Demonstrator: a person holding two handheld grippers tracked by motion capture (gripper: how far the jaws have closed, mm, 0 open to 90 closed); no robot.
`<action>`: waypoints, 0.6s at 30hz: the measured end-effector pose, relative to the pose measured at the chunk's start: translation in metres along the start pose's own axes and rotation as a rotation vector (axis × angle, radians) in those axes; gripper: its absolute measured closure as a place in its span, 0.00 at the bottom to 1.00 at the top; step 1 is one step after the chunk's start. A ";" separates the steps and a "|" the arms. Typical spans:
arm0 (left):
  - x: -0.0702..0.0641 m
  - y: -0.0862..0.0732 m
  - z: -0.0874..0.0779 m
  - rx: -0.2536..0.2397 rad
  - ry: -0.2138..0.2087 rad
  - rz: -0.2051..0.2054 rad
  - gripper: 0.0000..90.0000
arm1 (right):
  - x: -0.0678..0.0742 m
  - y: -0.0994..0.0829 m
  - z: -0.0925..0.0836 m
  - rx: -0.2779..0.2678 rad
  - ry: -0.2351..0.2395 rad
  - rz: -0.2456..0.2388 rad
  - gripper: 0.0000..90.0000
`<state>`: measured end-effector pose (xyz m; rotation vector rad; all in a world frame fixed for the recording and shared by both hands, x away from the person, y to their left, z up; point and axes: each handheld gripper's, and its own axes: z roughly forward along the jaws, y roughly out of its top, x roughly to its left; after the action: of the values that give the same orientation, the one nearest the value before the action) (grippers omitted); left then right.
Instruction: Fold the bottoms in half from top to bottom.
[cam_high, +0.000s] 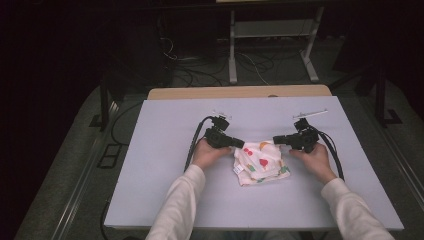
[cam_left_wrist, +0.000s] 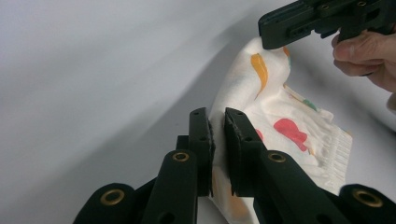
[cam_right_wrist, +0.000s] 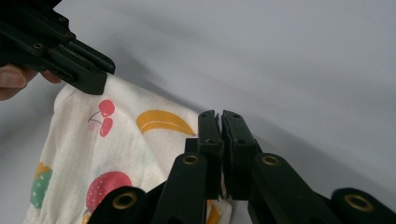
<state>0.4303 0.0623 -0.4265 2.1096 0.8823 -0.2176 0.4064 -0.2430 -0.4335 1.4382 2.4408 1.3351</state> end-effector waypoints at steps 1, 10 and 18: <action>0.001 0.001 -0.002 -0.002 0.007 0.005 0.90 | 0.001 0.002 0.002 -0.004 -0.003 0.004 0.95; 0.019 0.006 -0.015 -0.008 0.051 0.005 0.90 | 0.010 0.011 0.015 -0.022 -0.018 0.015 0.95; 0.026 0.011 -0.019 -0.042 0.091 0.024 0.90 | 0.014 0.024 0.020 -0.036 -0.043 0.008 0.95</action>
<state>0.4541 0.0858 -0.4188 2.1031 0.9069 -0.0906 0.4238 -0.2149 -0.4249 1.4539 2.3753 1.3283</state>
